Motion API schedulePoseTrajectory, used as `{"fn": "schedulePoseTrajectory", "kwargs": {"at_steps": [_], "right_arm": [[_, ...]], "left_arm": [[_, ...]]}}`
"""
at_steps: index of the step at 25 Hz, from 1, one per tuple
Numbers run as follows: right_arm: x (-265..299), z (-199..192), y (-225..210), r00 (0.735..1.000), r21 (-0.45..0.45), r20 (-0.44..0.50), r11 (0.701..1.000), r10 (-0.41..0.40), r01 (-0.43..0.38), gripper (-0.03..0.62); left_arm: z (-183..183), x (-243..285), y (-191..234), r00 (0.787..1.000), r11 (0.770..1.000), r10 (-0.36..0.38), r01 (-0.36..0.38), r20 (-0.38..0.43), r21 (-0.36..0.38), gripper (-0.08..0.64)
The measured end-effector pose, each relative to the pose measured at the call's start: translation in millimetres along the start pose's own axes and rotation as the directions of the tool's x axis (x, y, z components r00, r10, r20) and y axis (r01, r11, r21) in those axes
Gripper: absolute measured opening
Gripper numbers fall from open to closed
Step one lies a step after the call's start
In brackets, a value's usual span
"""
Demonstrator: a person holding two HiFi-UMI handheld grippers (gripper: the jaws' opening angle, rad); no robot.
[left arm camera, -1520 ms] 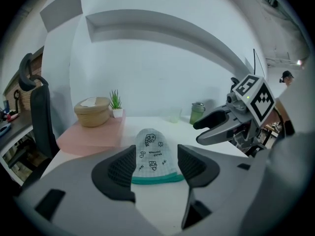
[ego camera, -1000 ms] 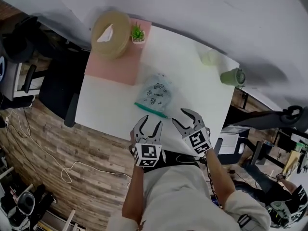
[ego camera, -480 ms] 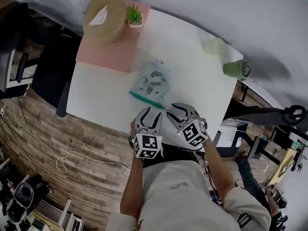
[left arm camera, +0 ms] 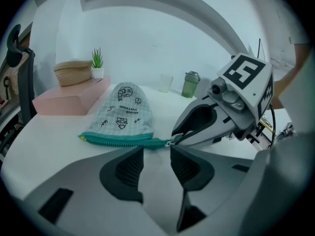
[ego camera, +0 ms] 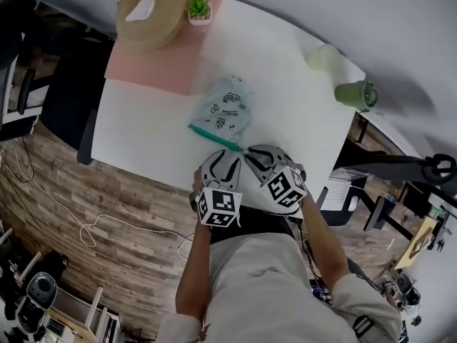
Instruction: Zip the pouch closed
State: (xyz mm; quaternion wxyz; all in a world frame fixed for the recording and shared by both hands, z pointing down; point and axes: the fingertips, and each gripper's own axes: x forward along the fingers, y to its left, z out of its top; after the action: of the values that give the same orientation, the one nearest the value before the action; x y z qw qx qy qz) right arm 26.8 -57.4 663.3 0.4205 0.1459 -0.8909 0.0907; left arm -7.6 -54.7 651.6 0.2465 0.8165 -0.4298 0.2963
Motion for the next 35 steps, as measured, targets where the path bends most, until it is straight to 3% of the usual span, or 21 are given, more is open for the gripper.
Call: {"fn": "schedulePoseTrajectory", "kwargs": {"at_steps": [6,10,17,20,35], "right_arm": [[-4,4,2,1.0,0.036,0.029,0.999,0.013,-0.014,0.03],[-6,9,9,0.996,0.08,0.082,0.995,0.044,-0.051,0.029],[-5,6,15,0.994,0.075,0.08,0.994,0.07,-0.076,0.069],[-7,5,13,0.994,0.085,0.083,0.994,0.065,-0.072,0.016],[-10,19,29,0.964,0.13,0.175,0.965,0.202,-0.226,0.009]], "left_arm": [[-1,2,-7,1.0,1.0,-0.022,0.022,-0.008,0.015,0.155],[1,1,-13,0.999,0.999,-0.034,0.034,-0.003,0.024,0.155],[-7,0,-13,0.999,0.999,-0.029,0.029,-0.015,0.014,0.152],[-9,0,-13,1.0,1.0,-0.025,0.025,-0.016,0.013,0.152],[-11,-4,-14,1.0,1.0,-0.005,0.005,-0.003,0.006,0.155]]}}
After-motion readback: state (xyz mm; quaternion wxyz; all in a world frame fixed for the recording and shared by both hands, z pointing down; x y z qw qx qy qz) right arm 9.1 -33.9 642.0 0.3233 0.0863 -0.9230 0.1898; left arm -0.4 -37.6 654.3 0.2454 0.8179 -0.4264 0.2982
